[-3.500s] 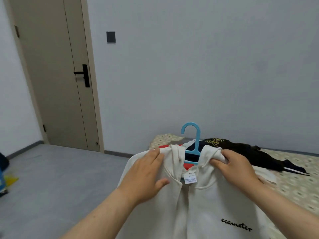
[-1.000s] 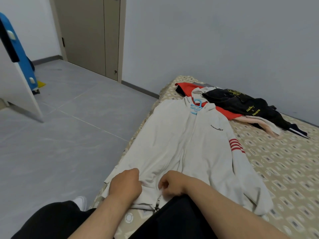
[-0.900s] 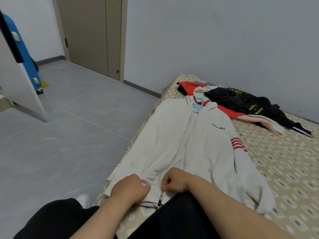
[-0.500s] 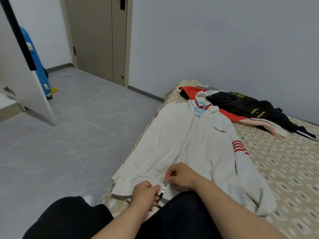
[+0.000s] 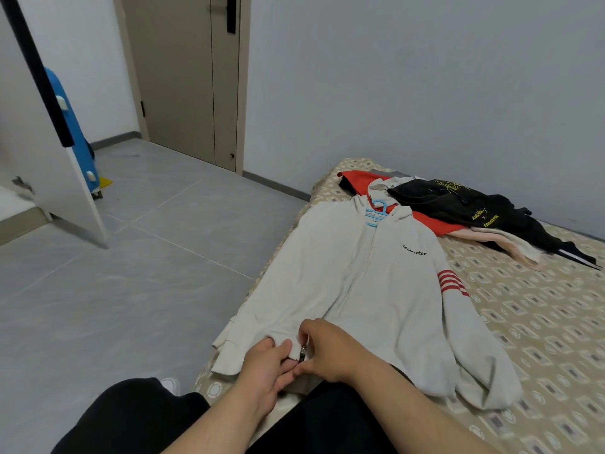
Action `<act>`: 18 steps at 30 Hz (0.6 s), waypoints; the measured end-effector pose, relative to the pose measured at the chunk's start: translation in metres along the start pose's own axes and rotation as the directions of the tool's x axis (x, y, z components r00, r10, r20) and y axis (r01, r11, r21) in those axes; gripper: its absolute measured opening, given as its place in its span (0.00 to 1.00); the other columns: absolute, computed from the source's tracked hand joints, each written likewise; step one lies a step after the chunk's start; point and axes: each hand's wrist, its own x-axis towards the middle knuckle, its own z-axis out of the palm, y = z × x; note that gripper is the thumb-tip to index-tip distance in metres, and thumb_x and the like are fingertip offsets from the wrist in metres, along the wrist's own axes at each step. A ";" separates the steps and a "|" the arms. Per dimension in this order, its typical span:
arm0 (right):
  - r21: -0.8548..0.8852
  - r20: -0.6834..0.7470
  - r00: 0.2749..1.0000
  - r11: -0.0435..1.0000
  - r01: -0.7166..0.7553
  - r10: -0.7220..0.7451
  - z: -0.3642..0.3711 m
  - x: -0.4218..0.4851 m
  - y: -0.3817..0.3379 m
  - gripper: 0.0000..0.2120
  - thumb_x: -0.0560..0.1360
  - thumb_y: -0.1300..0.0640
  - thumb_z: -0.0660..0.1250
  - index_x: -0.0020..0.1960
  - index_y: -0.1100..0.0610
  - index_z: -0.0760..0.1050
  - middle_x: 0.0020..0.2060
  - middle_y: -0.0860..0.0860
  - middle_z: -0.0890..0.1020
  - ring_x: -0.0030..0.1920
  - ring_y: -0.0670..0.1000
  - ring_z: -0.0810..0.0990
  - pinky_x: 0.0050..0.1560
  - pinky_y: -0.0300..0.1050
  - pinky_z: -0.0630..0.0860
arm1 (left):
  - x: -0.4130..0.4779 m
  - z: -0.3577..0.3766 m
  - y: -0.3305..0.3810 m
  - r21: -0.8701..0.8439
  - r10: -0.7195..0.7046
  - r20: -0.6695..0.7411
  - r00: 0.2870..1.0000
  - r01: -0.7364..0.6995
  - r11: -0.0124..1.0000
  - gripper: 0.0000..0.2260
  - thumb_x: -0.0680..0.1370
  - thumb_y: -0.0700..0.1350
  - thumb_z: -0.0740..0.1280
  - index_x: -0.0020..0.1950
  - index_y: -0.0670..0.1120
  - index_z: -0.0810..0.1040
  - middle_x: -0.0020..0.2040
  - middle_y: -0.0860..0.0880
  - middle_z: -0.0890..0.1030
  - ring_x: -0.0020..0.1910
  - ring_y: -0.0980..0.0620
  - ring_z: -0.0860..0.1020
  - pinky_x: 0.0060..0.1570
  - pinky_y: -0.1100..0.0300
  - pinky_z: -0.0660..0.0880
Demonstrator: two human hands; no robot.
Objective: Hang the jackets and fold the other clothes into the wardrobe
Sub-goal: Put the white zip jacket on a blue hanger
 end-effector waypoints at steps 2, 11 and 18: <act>0.063 0.009 1.000 0.998 -0.002 0.001 -0.001 0.000 0.000 0.14 0.68 0.48 0.74 0.48 0.47 0.71 0.41 0.42 0.77 0.41 0.43 0.76 0.43 0.40 0.74 | 0.001 -0.002 0.002 0.049 0.012 -0.023 1.000 -0.011 0.999 0.03 0.80 0.37 0.65 0.47 0.41 0.76 0.33 0.45 0.82 0.31 0.49 0.81 0.30 0.59 0.79; 0.289 0.019 0.990 0.947 -0.141 0.142 -0.009 0.004 -0.003 0.12 0.70 0.66 0.62 0.42 0.50 0.77 0.40 0.48 0.82 0.42 0.47 0.80 0.45 0.41 0.77 | 0.008 -0.010 0.002 0.252 0.032 -0.025 0.999 -0.025 0.967 0.03 0.79 0.38 0.68 0.45 0.42 0.78 0.32 0.47 0.80 0.31 0.54 0.78 0.28 0.62 0.76; 0.231 -0.038 0.980 0.956 -0.180 0.194 -0.007 0.008 0.002 0.09 0.74 0.61 0.64 0.40 0.51 0.80 0.37 0.46 0.84 0.38 0.40 0.80 0.46 0.39 0.77 | -0.001 -0.010 0.008 0.416 0.058 0.006 0.998 -0.055 0.908 0.13 0.76 0.39 0.72 0.37 0.44 0.69 0.30 0.43 0.78 0.24 0.51 0.74 0.25 0.61 0.73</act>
